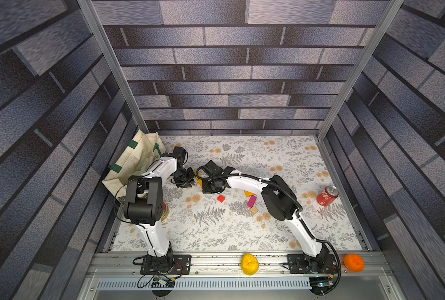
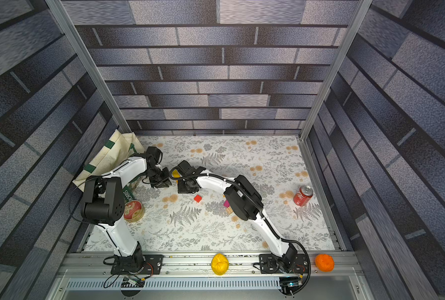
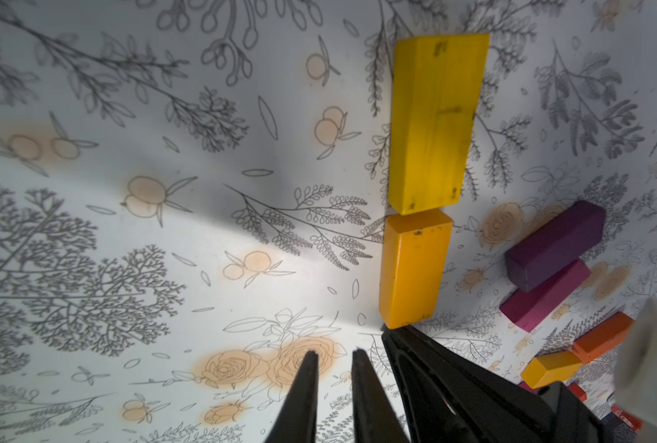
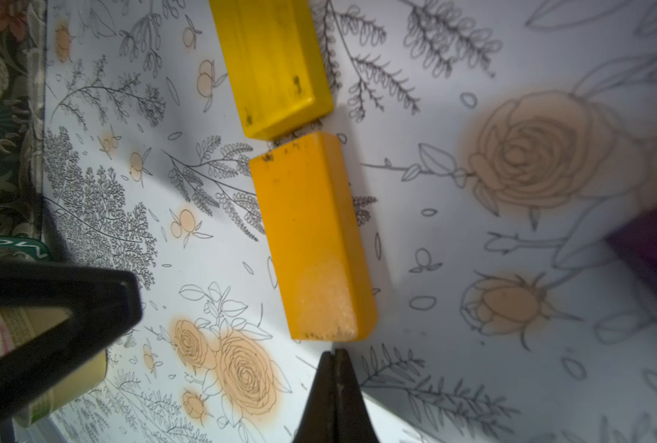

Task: Assemble the letter v with building blocks
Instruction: Assemble the building block at the center of the board.

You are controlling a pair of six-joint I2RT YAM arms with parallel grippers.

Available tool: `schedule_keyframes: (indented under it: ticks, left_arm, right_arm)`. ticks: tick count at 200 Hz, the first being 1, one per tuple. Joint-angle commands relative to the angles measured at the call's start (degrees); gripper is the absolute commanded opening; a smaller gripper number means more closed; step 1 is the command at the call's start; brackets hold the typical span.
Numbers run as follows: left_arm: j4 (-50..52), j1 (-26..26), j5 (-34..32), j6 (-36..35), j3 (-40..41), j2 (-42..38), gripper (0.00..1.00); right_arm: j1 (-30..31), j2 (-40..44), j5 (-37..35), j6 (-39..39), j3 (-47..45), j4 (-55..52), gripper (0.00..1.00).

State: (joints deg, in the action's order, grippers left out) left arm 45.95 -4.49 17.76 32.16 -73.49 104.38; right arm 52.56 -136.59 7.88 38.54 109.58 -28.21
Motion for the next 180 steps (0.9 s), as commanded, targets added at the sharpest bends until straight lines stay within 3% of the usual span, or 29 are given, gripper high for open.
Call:
schedule_keyframes:
  ticks: [1, 180]
  left_arm:
    - [2.03, -0.49, -0.88, -0.18, -0.59, 0.83, 0.19]
    - [2.82, -0.51, -1.41, -0.22, -0.95, 1.71, 0.19]
  right_arm:
    - [-0.52, -2.62, -0.39, 0.39, 1.18, -2.26, 0.00]
    - [-1.27, -5.34, -1.09, 0.67, 4.85, -3.13, 0.00]
